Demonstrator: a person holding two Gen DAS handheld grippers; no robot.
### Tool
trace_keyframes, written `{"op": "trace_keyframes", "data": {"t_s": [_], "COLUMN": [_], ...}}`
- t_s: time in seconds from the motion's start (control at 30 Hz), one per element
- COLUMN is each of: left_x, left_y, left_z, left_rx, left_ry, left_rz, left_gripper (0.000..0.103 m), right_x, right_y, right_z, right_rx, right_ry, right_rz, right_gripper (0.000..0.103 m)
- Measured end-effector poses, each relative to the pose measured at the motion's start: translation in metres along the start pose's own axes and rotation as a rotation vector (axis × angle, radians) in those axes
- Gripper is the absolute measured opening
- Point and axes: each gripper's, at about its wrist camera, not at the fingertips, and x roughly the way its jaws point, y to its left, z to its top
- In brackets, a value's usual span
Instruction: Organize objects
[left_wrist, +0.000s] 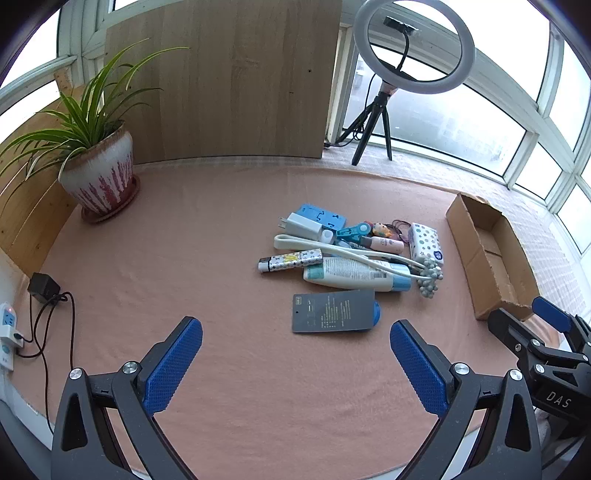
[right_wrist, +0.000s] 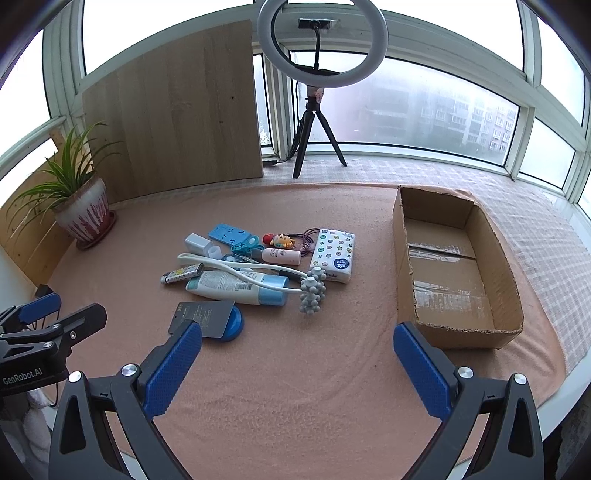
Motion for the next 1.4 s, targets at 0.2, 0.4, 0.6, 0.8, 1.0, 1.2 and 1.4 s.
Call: {"op": "trace_keyframes", "data": {"t_s": [0.2,0.4,0.6,0.8,1.0,1.2,1.4], "left_x": [0.009,0.016,0.031,0.058,0.099,0.131,0.139], "left_y": [-0.001,-0.004,-0.008,-0.009,-0.006,-0.007,-0.029], "left_z": [0.003,0.004,0.009,0.015,0.025,0.034,0.033], "left_rx": [0.010,0.021,0.073,0.126,0.144,0.148,0.356], "left_ry": [0.013,0.025,0.042,0.083,0.147,0.212,0.233], "left_rz": [-0.005,-0.014,-0.033,-0.079,-0.141,-0.210,-0.284], "left_gripper": [0.103,0.103,0.103,0.103,0.095,0.086,0.085], "right_x": [0.005,0.008,0.015,0.018,0.023,0.025,0.022], "right_y": [-0.001,-0.003,-0.008,-0.012,-0.020,-0.027,-0.038], "right_z": [-0.004,-0.004,-0.005,-0.006,-0.012,-0.020,-0.025], "right_rx": [0.000,0.005,0.017,0.028,0.058,0.086,0.119], "right_ry": [0.021,0.028,0.053,0.066,0.099,0.133,0.137], "right_rz": [0.006,0.002,0.016,0.030,0.050,0.060,0.042], "right_gripper": [0.103,0.103,0.103,0.100,0.090,0.080,0.080]}}
